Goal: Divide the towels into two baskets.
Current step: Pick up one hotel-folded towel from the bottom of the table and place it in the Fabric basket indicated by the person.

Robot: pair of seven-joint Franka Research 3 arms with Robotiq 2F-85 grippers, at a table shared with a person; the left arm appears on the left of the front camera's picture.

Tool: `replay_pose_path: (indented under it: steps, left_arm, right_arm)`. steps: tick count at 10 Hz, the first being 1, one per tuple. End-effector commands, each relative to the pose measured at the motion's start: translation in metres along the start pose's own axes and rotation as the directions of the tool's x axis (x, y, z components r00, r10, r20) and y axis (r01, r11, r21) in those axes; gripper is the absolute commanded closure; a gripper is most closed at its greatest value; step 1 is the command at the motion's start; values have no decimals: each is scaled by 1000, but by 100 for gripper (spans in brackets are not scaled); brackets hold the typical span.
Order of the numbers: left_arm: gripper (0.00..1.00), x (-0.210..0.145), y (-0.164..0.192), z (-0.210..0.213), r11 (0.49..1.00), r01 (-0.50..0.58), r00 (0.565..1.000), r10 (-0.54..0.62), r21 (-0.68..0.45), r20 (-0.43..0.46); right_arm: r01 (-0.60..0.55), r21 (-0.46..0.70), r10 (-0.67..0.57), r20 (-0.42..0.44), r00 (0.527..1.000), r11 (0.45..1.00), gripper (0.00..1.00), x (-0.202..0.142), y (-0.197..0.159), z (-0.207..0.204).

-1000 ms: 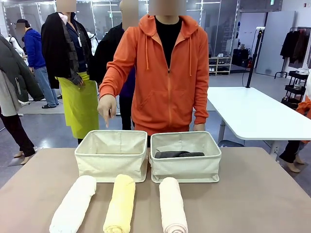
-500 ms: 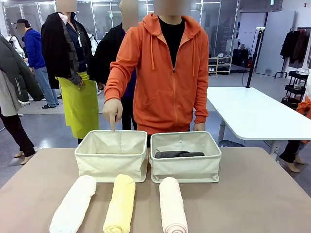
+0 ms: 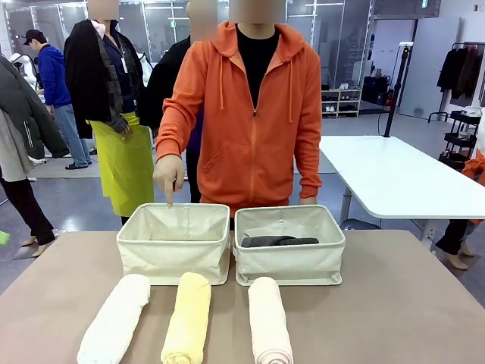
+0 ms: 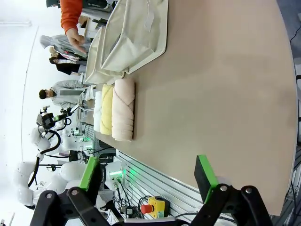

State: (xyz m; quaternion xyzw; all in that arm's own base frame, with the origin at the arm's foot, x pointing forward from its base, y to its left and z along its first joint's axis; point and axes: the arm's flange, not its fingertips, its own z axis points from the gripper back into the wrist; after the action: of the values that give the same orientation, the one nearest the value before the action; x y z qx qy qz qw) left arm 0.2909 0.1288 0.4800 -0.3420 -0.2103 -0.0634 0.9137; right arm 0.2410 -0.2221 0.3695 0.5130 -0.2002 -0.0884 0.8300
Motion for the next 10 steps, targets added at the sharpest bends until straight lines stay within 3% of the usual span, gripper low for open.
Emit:
replay_pose_path:
  steps: [1, 5, 6, 7, 8, 10]
  left_arm:
    - [0, -9, -28, -61, 995, 68, 984, -54, 78, -172]
    - [0, -19, -66, -142, 954, 192, 943, -114, 232, -313]
    - [0, -24, -70, -157, 937, 214, 944, -126, 276, -304]
    - [0, -27, -72, -167, 942, 165, 957, -81, 293, -279]
    - [0, -32, -71, -180, 916, 155, 966, -63, 370, -249]
    - [0, -45, -64, -208, 919, 149, 966, -56, 364, -254]
  right_arm:
    - [-11, 2, 11, -10, 1000, 1000, 0, -2, 3, 2]
    - [-11, 2, 11, -10, 1000, 1000, 0, -2, 3, 2]
    - [-11, 2, 11, -10, 1000, 1000, 0, -2, 3, 2]
    - [-11, 2, 11, -10, 1000, 1000, 0, -2, 3, 2]
    - [-11, 2, 11, -10, 1000, 1000, 0, -2, 3, 2]
    - [-11, 2, 11, -10, 1000, 1000, 0, -2, 3, 2]
